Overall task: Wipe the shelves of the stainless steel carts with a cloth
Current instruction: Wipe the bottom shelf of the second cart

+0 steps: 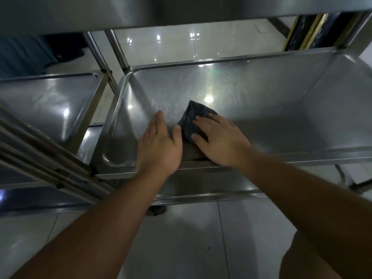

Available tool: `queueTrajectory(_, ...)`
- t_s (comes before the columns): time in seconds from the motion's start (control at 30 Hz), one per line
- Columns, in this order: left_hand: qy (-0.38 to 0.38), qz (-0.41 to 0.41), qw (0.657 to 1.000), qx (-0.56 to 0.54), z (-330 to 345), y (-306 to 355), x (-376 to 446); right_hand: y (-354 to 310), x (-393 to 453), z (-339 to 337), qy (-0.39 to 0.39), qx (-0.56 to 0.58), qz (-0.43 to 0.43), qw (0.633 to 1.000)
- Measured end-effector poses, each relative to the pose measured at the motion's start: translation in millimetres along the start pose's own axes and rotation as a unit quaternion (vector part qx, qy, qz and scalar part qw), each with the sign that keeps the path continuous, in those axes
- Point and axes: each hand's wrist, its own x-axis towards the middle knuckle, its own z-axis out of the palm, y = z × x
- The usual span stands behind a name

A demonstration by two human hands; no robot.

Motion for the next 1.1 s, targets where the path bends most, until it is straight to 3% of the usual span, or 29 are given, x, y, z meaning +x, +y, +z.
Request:
queueTrajectory(0.37, -0.031, 0.031, 0.996, 0.08, -1, 0, 1, -4, -83, -14, 0.035, -0.073, -0.025, 0.996)
queueTrajectory(0.6, -0.131, 0.048, 0.985, 0.098, -18, -5, 15, -14, -103, -26, 0.014, -0.108, -0.036, 0.993)
queueTrajectory(0.77, -0.077, 0.106, 0.987, 0.098, -32, -37, -38, -39, -130, -30, 0.021, -0.092, -0.067, 0.993)
queueTrajectory(0.83, -0.049, 0.127, 0.986, 0.094, -35, -53, -71, -50, -145, -18, -0.01, -0.072, -0.092, 0.993)
queueTrajectory(0.97, -0.001, 0.183, 0.98, 0.079, -40, -83, -124, -53, -150, 30, -0.179, 0.018, -0.042, 0.983)
queueTrajectory(1.1, -0.004, 0.247, 0.963, 0.106, -33, -117, -144, -37, -131, 82, -0.216, 0.09, 0.039, 0.972)
